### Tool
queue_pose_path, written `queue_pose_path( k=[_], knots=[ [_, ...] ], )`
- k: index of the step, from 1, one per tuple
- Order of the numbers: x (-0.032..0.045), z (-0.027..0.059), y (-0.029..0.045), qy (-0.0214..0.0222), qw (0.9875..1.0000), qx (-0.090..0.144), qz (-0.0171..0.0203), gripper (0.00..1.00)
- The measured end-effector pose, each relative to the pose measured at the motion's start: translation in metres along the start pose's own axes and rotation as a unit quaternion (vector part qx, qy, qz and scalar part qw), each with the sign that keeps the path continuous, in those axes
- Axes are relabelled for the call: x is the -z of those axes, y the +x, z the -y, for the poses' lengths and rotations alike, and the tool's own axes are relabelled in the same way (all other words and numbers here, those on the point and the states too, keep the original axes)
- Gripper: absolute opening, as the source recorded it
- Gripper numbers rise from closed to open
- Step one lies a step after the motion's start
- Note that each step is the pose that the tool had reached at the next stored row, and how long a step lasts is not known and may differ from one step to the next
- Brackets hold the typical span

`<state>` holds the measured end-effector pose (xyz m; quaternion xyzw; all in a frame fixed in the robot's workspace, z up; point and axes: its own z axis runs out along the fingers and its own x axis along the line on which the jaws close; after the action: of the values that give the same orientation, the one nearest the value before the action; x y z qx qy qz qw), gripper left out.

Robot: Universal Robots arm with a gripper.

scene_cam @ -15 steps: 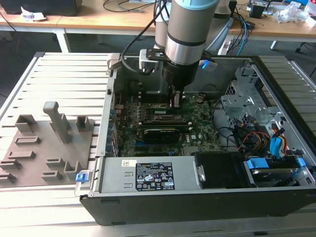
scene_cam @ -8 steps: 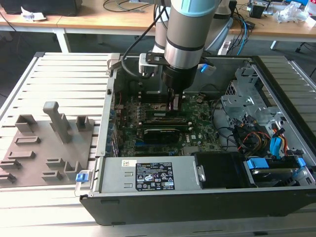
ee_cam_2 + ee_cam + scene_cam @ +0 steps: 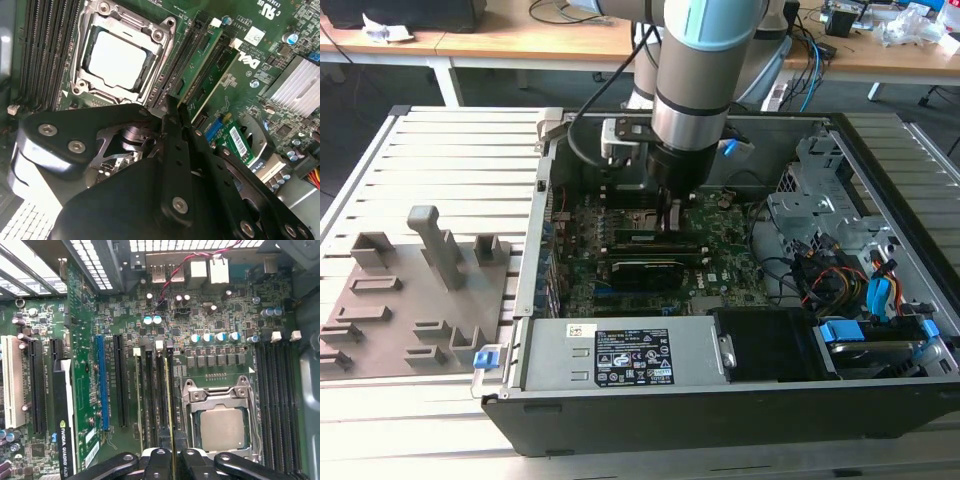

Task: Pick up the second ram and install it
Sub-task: 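Insert the second ram into the second slot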

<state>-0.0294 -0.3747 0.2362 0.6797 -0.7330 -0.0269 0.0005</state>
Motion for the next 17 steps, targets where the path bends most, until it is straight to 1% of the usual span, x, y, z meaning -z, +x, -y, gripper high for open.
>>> queue_pose_path(
  k=[5, 8, 10, 17],
  knots=[
    [-0.0026, -0.0038, 0.0013, 0.0, 1.0, 0.0, 0.0, 0.14],
    [-0.0044, -0.0039, 0.0048, 0.0, 1.0, 0.0, 0.0, 0.14],
    [-0.0066, -0.004, 0.0052, 0.0, 1.0, -0.001, 0.0, 0.14],
    [-0.0095, -0.0057, 0.0054, 0.0, 1.0, -0.001, 0.0, 0.14]
  ],
)
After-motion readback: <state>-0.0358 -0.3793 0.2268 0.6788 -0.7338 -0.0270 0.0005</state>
